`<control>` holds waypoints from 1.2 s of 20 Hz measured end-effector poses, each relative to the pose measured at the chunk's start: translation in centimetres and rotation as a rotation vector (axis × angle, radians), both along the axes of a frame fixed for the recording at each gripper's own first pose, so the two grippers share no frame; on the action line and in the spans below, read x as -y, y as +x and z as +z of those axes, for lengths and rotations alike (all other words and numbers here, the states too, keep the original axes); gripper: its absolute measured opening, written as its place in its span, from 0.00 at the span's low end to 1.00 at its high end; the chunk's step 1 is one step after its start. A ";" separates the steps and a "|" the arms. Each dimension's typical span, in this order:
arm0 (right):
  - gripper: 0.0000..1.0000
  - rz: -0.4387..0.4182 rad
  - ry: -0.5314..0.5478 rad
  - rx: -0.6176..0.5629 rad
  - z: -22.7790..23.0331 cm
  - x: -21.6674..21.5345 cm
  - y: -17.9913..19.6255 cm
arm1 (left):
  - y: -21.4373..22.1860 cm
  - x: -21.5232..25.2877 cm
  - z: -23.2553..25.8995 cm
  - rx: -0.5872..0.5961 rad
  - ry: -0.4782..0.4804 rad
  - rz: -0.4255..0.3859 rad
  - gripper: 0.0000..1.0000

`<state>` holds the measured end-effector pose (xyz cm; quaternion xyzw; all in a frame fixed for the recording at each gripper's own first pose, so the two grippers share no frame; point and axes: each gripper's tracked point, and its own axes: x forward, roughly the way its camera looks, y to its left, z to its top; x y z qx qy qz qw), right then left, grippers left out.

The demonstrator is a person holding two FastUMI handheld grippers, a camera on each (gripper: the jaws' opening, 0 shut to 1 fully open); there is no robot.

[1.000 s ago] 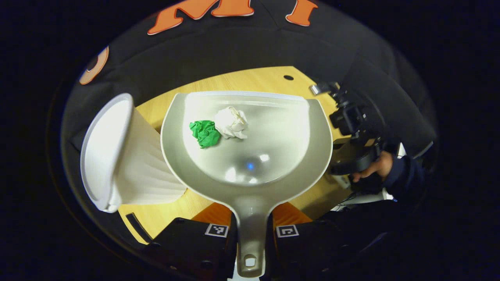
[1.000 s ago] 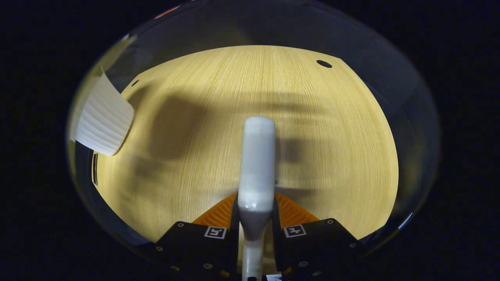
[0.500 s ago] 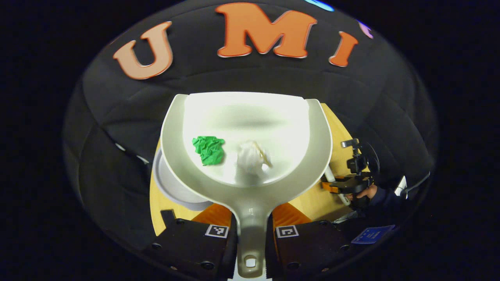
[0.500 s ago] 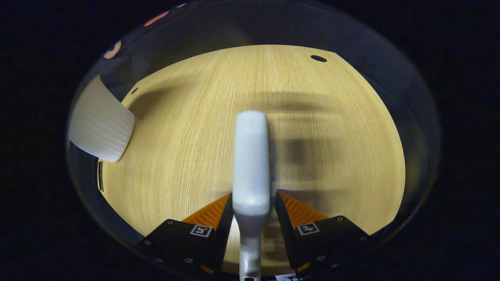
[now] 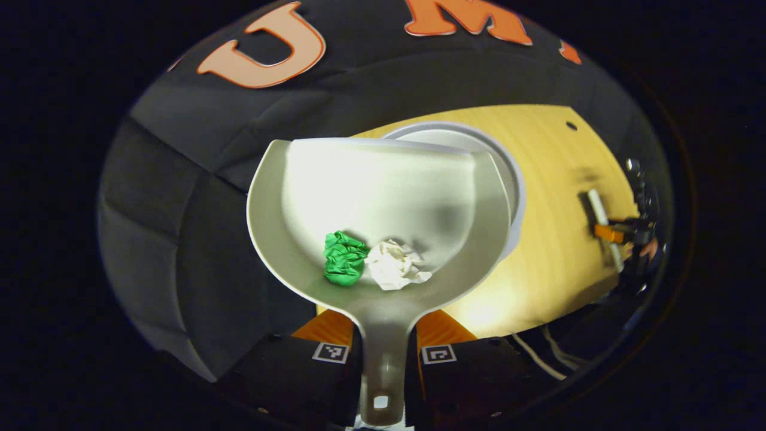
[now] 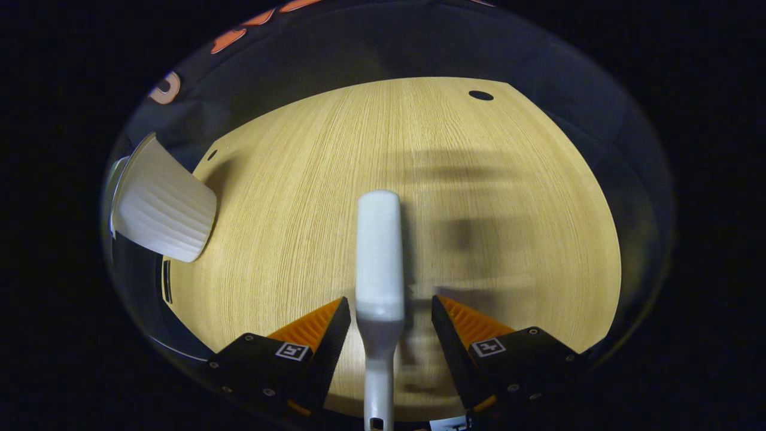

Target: Pick up the small broom and dustpan from the desktop, sweep the trash into the dustpan with the broom, and then empty the trash into the garbage bin.

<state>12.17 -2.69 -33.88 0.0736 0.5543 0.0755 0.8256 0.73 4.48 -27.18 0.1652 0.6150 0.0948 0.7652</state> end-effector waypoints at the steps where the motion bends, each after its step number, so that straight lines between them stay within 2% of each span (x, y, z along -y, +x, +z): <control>1: 0.84 -0.004 -0.003 0.001 -0.1 0.1 0.1 | 0.5 -0.2 0.9 -0.025 0.053 -0.036 0.30; 7: 0.85 -0.012 0.010 0.002 0.6 0.0 -0.2 | 1.9 -1.5 3.2 -0.098 0.323 -0.227 0.29; 11: 0.85 -0.011 0.012 0.004 0.7 0.0 -0.6 | 4.4 -3.3 5.3 -0.149 0.604 -0.401 0.29; 12: 0.85 -0.013 0.011 0.000 0.7 -0.1 -0.8 | 5.1 -3.8 5.5 -0.154 0.658 -0.426 0.29; 13: 0.85 -0.014 0.017 0.004 0.8 -0.1 -0.8 | 5.0 -4.0 5.0 -0.139 0.671 -0.423 0.29; 16: 0.85 -0.011 0.020 0.004 0.8 -0.1 -1.1 | 3.9 -3.9 3.4 -0.124 0.630 -0.395 0.29; 17: 0.85 -0.012 0.020 0.005 1.0 0.0 -1.0 | 3.7 -3.7 2.8 -0.078 0.585 -0.344 0.29; 19: 0.85 -0.018 0.020 0.015 1.2 0.2 -1.0 | 4.0 -0.7 1.3 0.068 0.372 -0.201 0.29; 21: 0.84 -0.017 -0.002 0.005 0.9 0.6 -1.2 | 5.3 5.2 -0.8 0.169 0.131 -0.154 0.29; 24: 0.85 -0.002 -0.004 0.011 1.1 0.1 -1.6 | 7.9 15.6 -1.9 0.307 -0.080 -0.190 0.29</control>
